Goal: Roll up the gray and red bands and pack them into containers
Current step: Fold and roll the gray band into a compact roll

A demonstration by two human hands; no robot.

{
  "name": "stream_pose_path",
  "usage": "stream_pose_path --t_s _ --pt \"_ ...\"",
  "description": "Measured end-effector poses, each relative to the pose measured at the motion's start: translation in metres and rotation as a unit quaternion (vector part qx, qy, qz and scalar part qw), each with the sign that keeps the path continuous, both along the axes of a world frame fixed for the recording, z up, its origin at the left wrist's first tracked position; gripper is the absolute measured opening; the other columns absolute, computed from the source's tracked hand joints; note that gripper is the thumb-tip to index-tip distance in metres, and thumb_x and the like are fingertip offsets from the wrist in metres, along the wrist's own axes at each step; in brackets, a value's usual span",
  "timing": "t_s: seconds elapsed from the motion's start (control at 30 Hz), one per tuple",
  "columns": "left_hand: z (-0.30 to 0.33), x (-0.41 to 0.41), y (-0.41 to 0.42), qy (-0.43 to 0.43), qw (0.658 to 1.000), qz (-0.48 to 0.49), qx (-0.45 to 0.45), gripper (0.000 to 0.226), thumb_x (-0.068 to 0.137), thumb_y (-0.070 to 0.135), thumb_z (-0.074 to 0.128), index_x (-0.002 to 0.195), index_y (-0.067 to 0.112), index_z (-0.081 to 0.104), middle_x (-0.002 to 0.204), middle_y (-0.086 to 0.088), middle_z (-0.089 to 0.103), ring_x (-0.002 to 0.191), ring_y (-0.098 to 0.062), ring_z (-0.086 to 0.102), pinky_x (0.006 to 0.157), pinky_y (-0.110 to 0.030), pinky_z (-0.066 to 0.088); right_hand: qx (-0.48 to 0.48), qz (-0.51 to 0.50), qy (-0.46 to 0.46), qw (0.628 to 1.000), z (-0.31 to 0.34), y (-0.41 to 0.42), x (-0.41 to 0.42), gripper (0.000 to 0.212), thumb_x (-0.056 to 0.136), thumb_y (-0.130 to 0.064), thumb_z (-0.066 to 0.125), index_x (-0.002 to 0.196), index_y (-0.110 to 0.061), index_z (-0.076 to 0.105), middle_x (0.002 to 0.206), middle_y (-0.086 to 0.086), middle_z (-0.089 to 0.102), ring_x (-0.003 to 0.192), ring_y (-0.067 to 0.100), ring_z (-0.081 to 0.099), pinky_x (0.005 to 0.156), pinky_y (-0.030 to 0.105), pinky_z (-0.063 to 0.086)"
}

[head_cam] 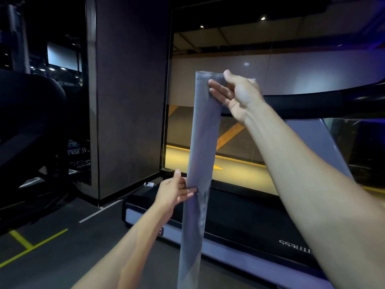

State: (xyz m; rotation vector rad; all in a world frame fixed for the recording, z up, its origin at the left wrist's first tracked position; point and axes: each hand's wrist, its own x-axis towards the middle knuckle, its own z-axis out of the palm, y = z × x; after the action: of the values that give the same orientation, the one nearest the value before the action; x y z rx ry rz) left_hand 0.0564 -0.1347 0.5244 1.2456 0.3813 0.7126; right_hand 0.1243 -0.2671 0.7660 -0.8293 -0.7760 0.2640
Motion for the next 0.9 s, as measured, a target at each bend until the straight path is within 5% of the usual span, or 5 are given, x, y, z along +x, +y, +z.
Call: stream_pose_path --t_s 0.17,0.33,0.57,0.73,0.9 --pt "0.018 0.006 0.017 0.016 0.999 0.005 -0.041 0.044 0.107 0.036 0.050 0.109 -0.005 0.066 0.100 -0.023 0.076 0.091 -0.036 0.076 0.080 -0.041 0.064 -0.130 -0.057 -0.152 0.978 -0.035 -0.052 -0.046 0.012 0.105 -0.020 0.058 0.096 -0.012 0.060 0.066 -0.003 0.070 0.057 0.015 0.071 0.054 0.029 0.058" --pt "0.023 0.009 0.022 0.022 1.000 -0.018 -0.002 0.035 0.101 0.006 0.057 0.066 0.009 0.066 0.049 0.001 0.059 0.042 -0.008 0.056 0.052 -0.025 0.053 -0.198 -0.035 -0.234 0.951 -0.091 -0.097 -0.064 0.015 0.100 -0.024 0.062 0.088 -0.015 0.065 0.080 0.022 0.062 0.041 0.015 0.058 0.045 0.026 0.046" --pt "0.031 0.006 0.021 -0.012 1.000 -0.025 0.003 0.020 0.087 -0.005 0.074 0.105 0.002 0.069 0.099 -0.017 0.076 0.086 -0.024 0.072 0.078 -0.032 0.057 -0.370 0.184 -0.284 0.865 -0.188 -0.107 -0.056 0.011 0.096 -0.019 0.069 0.085 -0.019 0.068 0.108 0.017 0.075 0.058 0.015 0.054 0.054 0.021 0.041" --pt "0.036 0.002 0.015 -0.021 0.998 -0.057 -0.008 0.028 0.088 0.000 0.074 0.116 0.003 0.067 0.100 -0.013 0.075 0.087 -0.022 0.068 0.081 -0.033 0.051 -0.291 -0.056 -0.212 0.931 -0.233 -0.069 -0.020 0.021 0.094 -0.013 0.074 0.076 -0.023 0.072 0.120 -0.007 0.069 0.099 0.007 0.066 0.085 0.027 0.050" --pt "0.032 0.002 0.009 -0.017 0.998 -0.063 -0.017 0.019 0.091 -0.001 0.069 0.109 0.006 0.068 0.112 -0.019 0.072 0.099 -0.026 0.065 0.083 -0.033 0.051 -0.259 -0.147 -0.180 0.938 -0.250 -0.043 -0.008 0.014 0.092 -0.013 0.074 0.079 -0.017 0.075 0.121 -0.011 0.065 0.103 0.002 0.066 0.078 0.018 0.051"
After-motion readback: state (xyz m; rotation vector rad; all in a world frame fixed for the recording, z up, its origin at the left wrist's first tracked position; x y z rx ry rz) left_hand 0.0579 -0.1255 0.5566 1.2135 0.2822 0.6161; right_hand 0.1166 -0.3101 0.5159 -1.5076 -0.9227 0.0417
